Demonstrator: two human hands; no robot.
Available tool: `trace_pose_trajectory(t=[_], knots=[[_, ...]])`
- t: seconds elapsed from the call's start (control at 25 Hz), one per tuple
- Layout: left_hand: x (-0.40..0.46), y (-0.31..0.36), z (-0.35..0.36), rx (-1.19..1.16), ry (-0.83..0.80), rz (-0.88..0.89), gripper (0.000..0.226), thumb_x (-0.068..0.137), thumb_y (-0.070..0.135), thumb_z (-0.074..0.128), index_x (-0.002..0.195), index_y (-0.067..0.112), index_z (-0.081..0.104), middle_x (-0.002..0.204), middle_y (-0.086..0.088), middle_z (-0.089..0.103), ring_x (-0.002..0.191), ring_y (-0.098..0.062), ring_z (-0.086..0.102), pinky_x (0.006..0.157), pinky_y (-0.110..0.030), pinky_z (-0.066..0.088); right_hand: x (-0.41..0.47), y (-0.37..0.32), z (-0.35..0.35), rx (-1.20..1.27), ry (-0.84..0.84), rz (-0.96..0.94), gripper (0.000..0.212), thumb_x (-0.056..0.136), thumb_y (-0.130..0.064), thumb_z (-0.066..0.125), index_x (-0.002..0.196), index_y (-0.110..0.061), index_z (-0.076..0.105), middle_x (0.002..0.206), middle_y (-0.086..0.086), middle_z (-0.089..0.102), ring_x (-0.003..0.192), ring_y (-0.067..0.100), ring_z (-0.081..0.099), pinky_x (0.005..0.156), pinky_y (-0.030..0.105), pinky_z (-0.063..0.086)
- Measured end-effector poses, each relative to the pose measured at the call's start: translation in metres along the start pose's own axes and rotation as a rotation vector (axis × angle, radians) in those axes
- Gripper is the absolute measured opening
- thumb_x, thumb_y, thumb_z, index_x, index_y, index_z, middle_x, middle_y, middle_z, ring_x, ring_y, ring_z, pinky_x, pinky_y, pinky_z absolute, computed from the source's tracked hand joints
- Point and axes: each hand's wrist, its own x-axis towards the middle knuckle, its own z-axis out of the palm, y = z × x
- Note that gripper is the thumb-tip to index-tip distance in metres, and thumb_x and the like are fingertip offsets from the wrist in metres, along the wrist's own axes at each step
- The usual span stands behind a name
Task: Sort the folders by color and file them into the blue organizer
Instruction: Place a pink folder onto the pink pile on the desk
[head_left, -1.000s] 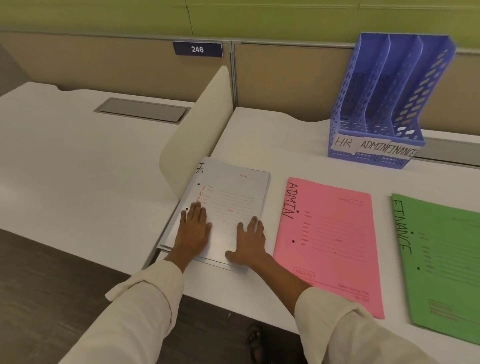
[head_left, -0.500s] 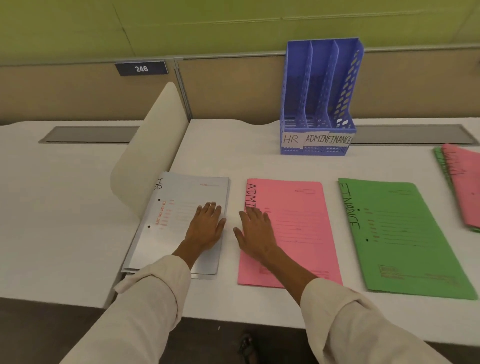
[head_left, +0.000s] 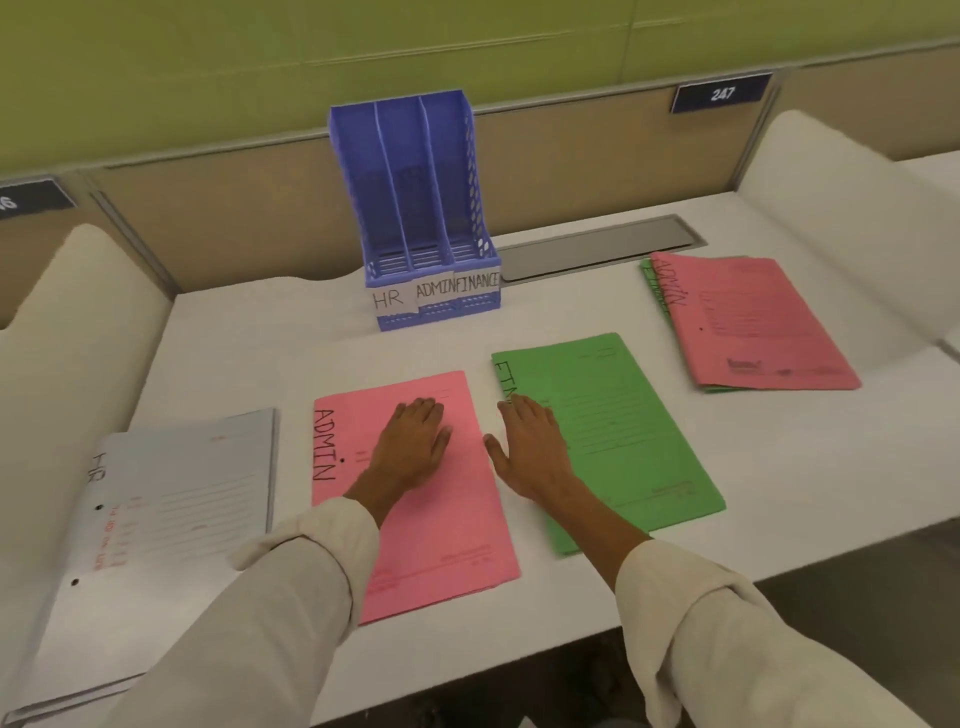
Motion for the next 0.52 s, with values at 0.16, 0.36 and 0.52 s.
trace_pose_trajectory(t=[0.16, 0.36, 0.52], knots=[[0.061, 0.07, 0.013, -0.02, 0.007, 0.092, 0.064, 0.095, 0.042, 0.019, 0.129, -0.001, 0.053, 0.132, -0.022, 0.057, 0.125, -0.035, 0.052, 0.11, -0.048, 0.037, -0.001, 0.089, -0.028, 0.072, 0.086, 0.159, 0.059, 0.096, -0.041, 0.047, 0.142, -0.006, 0.042, 0.15, 0.018, 0.04, 0.141, 0.034, 0.033, 0.116, 0.049, 0.028], [0.146, 0.177, 0.03, -0.046, -0.038, 0.176, 0.059, 0.099, 0.04, 0.028, 0.136, -0.003, 0.046, 0.144, -0.023, 0.047, 0.137, -0.035, 0.04, 0.115, -0.044, 0.03, 0.005, 0.203, -0.065, -0.014, 0.186, 0.24, 0.054, 0.087, -0.033, 0.058, 0.132, -0.004, 0.052, 0.143, 0.021, 0.048, 0.134, 0.039, 0.043, 0.109, 0.058, 0.033], [0.195, 0.253, 0.035, -0.139, -0.06, 0.141, 0.061, 0.098, 0.042, 0.023, 0.131, -0.001, 0.05, 0.134, -0.022, 0.054, 0.127, -0.035, 0.046, 0.103, -0.044, 0.043, 0.013, 0.274, -0.085, -0.031, 0.125, 0.34, 0.058, 0.087, -0.035, 0.06, 0.135, -0.004, 0.048, 0.147, 0.023, 0.043, 0.137, 0.043, 0.036, 0.112, 0.059, 0.029]])
